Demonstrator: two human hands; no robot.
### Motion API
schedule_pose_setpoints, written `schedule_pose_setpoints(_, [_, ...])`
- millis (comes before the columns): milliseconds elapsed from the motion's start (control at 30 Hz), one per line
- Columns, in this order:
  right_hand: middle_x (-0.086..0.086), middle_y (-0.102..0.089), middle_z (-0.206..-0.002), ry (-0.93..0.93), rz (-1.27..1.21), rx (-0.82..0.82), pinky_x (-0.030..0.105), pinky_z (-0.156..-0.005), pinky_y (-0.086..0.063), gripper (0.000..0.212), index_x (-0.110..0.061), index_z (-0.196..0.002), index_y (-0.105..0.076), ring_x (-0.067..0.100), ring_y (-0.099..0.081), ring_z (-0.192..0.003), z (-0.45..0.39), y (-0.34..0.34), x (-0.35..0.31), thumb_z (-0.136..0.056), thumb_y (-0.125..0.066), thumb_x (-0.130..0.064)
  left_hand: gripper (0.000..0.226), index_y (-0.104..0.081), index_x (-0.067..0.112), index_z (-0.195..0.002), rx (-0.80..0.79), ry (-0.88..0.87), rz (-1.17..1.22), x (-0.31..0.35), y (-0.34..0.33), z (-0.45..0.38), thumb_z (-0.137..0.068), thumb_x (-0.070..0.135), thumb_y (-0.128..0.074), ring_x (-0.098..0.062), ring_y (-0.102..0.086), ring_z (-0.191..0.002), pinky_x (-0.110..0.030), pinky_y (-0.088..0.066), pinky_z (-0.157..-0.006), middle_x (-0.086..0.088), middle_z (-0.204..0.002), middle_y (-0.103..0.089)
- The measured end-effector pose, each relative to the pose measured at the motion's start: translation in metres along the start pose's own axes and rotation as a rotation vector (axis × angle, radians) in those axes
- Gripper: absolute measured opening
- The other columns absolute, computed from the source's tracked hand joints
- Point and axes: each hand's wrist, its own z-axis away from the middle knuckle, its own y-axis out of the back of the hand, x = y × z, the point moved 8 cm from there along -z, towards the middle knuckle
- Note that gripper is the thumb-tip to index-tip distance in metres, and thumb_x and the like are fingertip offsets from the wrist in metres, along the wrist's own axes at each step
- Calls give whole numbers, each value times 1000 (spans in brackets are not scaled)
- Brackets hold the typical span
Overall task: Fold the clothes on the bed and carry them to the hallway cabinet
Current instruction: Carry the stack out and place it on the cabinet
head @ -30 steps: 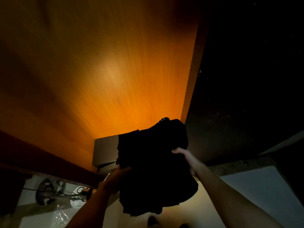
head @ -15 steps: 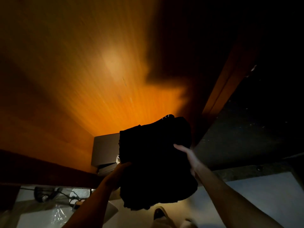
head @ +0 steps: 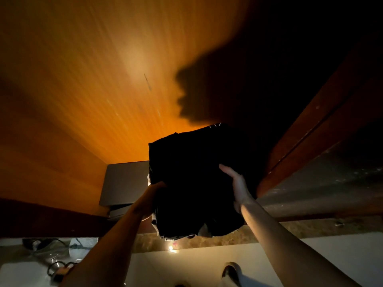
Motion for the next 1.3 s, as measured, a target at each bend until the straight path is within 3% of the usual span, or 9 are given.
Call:
schedule_pose_setpoints(133, [2,-71,-104,101,64,121,42,-103,-46,47,-13,-113,-67,18,-67,-102,-20,1,-5,-79,-71,-45,41,-59,3,-100,-19,28,15,-9,0,-39,-74,33,-68,-16,-59,-59,-24,-48,-53,-6,-73,-58])
schedule_pose_setpoints(367, [4,-42,-150,118,2,145,26,-106,-23,53,-10,-143,-47,18,-32,-142,-70,11,13,-96,-58,-29,54,-59,4,-103,107,65,-44,-32,13,-117,-61,36,-68,-18,-65,-62,-27,-49,-59,-4,-69,-66])
schedule_pose_setpoints(500, [4,-39,-154,194,-12,184,34,-117,-20,53,-11,-143,-47,20,-31,-144,-112,32,48,-93,-61,-25,22,-57,8,-106,193,45,-73,-65,25,-169,-89,21,-60,-23,-63,-79,-30,-44,-64,-10,-87,-65])
schedule_pose_setpoints(600, [7,-42,-151,278,-33,169,33,-115,-25,50,-8,-143,-46,24,-34,-142,-140,49,78,-95,-58,-15,44,-57,11,-110,217,7,-72,-96,37,-202,-71,26,-70,-26,-64,-88,-33,-49,-70,-12,-97,-66])
schedule_pose_setpoints(833, [-7,-60,-131,290,72,198,42,-106,-44,81,-37,-136,-53,19,-56,-124,-263,121,186,-65,-78,-69,16,-59,6,-105,262,-45,-30,-173,62,-282,-89,7,-58,-28,-63,-88,-32,-50,-67,-15,-99,-64])
schedule_pose_setpoints(933, [3,-67,-104,143,31,129,31,-84,-49,36,-16,-113,-67,20,-65,-95,-286,116,211,-90,-65,-43,30,-59,-1,-105,282,-37,-36,-206,72,-306,-78,12,-64,-25,-63,-79,-29,-49,-57,-15,-92,-63])
schedule_pose_setpoints(1100, [8,-54,-134,44,-51,209,37,-109,-36,37,-5,-130,-54,25,-53,-117,-327,141,250,-97,-57,-22,82,-55,-5,-121,341,-78,-45,-250,89,-350,-48,27,-73,-33,-66,-95,-32,-50,-64,-23,-112,-66])
schedule_pose_setpoints(1233, [3,-42,-136,115,-18,230,26,-104,-30,51,2,-143,-40,27,-40,-136,-352,148,256,-99,-55,-19,37,-48,9,-117,450,-175,-47,-251,90,-354,-81,6,-60,-29,-59,-93,-33,-46,-78,-13,-105,-61])
schedule_pose_setpoints(1300, [6,-46,-138,152,36,247,24,-98,-30,51,3,-141,-44,27,-42,-135,-371,153,262,-96,-58,-18,44,-47,12,-128,512,-255,-73,-251,96,-362,-87,-4,-51,-30,-56,-102,-34,-44,-91,-12,-112,-59])
